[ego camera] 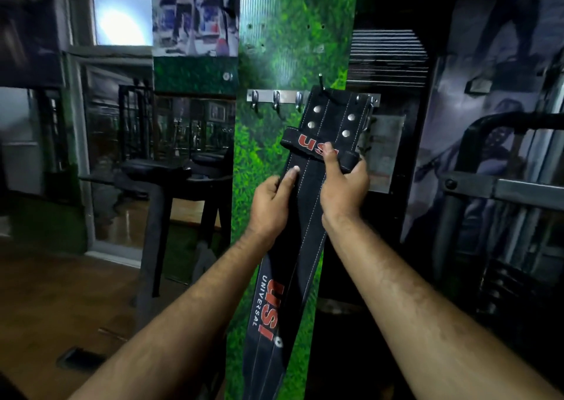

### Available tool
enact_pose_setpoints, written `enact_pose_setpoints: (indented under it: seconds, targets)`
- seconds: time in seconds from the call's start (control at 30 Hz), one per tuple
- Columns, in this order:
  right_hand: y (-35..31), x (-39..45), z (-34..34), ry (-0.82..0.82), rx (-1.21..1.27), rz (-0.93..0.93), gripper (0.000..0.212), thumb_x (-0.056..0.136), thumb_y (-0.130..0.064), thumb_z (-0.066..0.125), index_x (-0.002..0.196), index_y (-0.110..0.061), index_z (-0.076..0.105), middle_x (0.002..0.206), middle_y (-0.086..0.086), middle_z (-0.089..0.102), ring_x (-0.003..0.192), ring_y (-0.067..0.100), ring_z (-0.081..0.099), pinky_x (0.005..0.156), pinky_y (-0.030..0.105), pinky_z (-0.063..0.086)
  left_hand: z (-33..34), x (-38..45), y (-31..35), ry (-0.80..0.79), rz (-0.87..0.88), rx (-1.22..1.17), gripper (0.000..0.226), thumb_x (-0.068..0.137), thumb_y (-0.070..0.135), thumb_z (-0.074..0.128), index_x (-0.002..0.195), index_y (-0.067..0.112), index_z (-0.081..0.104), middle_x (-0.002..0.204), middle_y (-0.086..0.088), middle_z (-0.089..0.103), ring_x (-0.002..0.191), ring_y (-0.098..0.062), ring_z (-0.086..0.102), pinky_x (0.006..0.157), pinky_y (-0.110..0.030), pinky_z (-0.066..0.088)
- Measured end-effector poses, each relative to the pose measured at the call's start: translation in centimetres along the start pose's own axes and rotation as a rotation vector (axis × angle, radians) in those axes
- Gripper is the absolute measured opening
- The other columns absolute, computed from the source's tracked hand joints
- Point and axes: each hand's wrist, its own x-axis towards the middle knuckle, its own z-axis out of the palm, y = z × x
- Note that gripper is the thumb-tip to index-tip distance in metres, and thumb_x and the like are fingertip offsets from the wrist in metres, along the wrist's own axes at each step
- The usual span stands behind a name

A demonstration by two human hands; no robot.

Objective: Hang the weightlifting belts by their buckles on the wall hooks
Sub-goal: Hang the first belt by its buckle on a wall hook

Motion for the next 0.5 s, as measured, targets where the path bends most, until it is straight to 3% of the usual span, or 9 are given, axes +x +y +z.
enact_pose_setpoints:
  seconds: [0.07,0.17,0.37,0.5]
  targets:
    - [0.5,-1.0,0.0,0.040,-0.013,-0.046,0.030,0.085,-0.029,0.078,0.101,-0.007,0.066,0.087,-0.010,0.071,0.080,0.000,0.068,0.081,0.021,0.055,-0.6,-1.4,-1.2,0.027,-0.015,0.034,0.043,0.098,0.037,0.058,0.064,0.019,0.040,0.058,0.003,0.034,0.054,-0.007,0.031,0.047,-0.026,0.027]
    - [0.9,-1.7,0.6,0.081,-0.036,-0.058,0.031,0.084,-0.029,0.078,0.101,-0.005,0.067,0.083,-0.014,0.069,0.075,-0.007,0.065,0.080,0.022,0.055,-2.8,-2.9,-3.3,-0.025,-0.083,0.035,0.040,0.096,0.039,0.061,0.068,0.014,0.048,0.063,-0.004,0.040,0.059,-0.011,0.037,0.051,-0.029,0.030]
    - [0.7,-3.2,3.0,0.111,-0.096,-0.048,0.037,0.084,-0.035,0.077,0.105,-0.006,0.066,0.098,0.001,0.075,0.091,0.016,0.071,0.090,0.036,0.057,-8.1,-4.6,-6.3,-0.151,-0.189,0.033,0.040,0.094,0.042,0.062,0.066,0.017,0.050,0.061,0.001,0.044,0.058,-0.009,0.038,0.050,-0.028,0.032]
    - [-0.2,-3.8,5.0,0.107,-0.161,-0.067,0.043,0.083,-0.045,0.075,0.103,-0.009,0.064,0.099,-0.001,0.074,0.091,0.015,0.070,0.088,0.034,0.056,-10.6,-6.0,-8.2,-0.181,-0.288,-0.018,0.055,0.094,0.050,0.059,0.068,0.001,0.059,0.066,-0.006,0.061,0.063,-0.015,0.053,0.058,-0.027,0.043]
